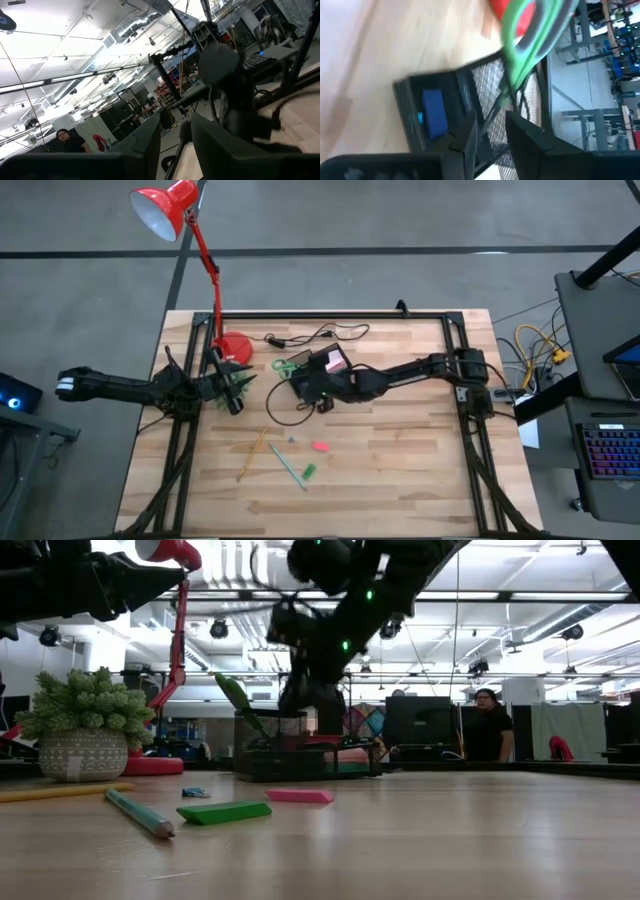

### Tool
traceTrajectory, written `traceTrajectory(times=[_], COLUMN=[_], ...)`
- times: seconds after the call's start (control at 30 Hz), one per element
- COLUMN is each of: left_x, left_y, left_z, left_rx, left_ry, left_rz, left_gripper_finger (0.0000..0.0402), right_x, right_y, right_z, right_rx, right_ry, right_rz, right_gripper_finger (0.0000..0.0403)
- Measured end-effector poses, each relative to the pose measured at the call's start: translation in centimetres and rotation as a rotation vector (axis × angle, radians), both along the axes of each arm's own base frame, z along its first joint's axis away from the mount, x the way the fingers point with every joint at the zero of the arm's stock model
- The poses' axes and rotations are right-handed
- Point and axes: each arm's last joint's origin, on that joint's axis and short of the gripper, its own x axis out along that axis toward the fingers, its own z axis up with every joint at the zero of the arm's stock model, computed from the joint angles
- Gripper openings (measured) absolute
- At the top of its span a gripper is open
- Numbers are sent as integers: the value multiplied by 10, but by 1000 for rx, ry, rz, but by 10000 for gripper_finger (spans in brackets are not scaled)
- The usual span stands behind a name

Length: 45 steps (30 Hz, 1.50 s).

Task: Pick and place office supplies into organizer
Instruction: Put the pink eraser into the black desk organizer

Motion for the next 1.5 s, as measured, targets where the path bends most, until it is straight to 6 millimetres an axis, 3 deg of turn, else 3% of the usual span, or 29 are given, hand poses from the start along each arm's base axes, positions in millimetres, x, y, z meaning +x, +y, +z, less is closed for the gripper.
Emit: traceTrajectory(times=[0.2, 0.4, 0.6, 0.87, 1.0, 1.27, 1.5], left_x=[0, 0, 0, 0, 0, 0, 0], left_y=[0, 0, 0, 0, 0, 0, 0], left_z=[0, -1, -1, -1, -1, -2, -2], left_rx=[0, 0, -1, -2, -3, -3, -3], left_ry=[1, 4, 5, 3, 3, 8, 6], left_rz=[0, 0, -1, -1, -1, -1, -1], left_gripper_finger=[96, 96, 96, 96, 96, 96, 96], right_x=[-4, -14, -29, -39, -40, -33, -27], right_y=[23, 52, 78, 104, 113, 123, 123], right_z=[30, 40, 30, 24, 18, -18, -27], right_rx=[112, 247, 417, 783, 780, 716, 744], right_ry=[-114, -125, -41, 69, 73, 131, 103], right_rz=[45, 59, -42, -36, -50, -67, -101], right_gripper_finger=[105, 129, 143, 136, 137, 180, 209])
